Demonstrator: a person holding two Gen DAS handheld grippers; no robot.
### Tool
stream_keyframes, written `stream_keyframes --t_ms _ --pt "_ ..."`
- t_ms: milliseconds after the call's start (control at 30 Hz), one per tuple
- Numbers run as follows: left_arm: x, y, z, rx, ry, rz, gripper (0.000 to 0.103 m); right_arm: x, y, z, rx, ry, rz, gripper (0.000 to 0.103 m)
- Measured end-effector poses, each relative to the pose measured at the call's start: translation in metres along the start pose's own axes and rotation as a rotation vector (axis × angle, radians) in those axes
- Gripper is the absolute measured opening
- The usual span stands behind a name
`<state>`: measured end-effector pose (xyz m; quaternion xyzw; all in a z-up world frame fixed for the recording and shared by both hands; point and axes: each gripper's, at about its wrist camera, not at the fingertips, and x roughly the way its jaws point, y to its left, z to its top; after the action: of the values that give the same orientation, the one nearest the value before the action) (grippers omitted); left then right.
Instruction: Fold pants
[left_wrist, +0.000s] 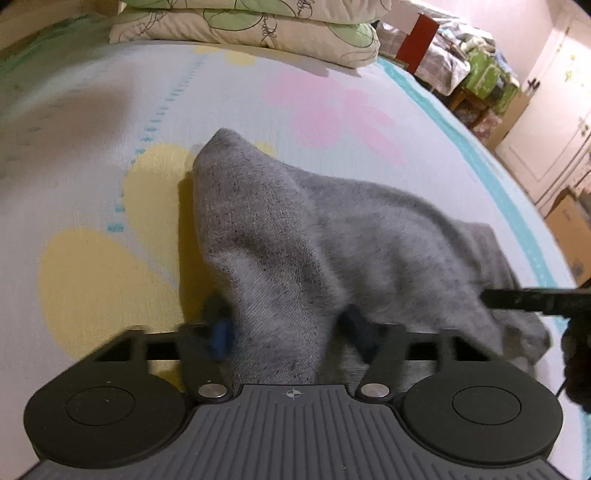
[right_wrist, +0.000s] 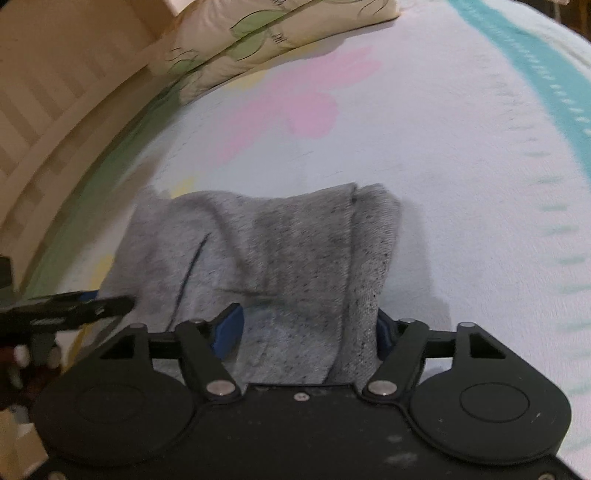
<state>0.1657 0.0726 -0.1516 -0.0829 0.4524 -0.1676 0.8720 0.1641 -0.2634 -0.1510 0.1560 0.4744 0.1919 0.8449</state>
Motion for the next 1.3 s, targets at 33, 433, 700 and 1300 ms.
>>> stream_keyframes --t_ms 33,433,700,1300 --pt "-0.002 0.001 0.001 -0.009 0.000 -0.013 0.023 -0.002 0.003 0.000 -0.007 0.004 -0.008 0.039" --pt "-0.062 0.001 0.018 0.077 -0.172 0.067 0.010 -0.043 0.072 0.036 -0.120 -0.087 0.038 0.023" --pt "-0.079 0.037 0.069 0.095 -0.273 0.232 0.012 0.015 0.112 0.115 -0.212 -0.121 0.103 0.024" --pt "-0.041 -0.021 0.018 0.266 -0.233 0.376 0.018 0.086 0.150 0.064 -0.517 -0.148 -0.095 0.028"
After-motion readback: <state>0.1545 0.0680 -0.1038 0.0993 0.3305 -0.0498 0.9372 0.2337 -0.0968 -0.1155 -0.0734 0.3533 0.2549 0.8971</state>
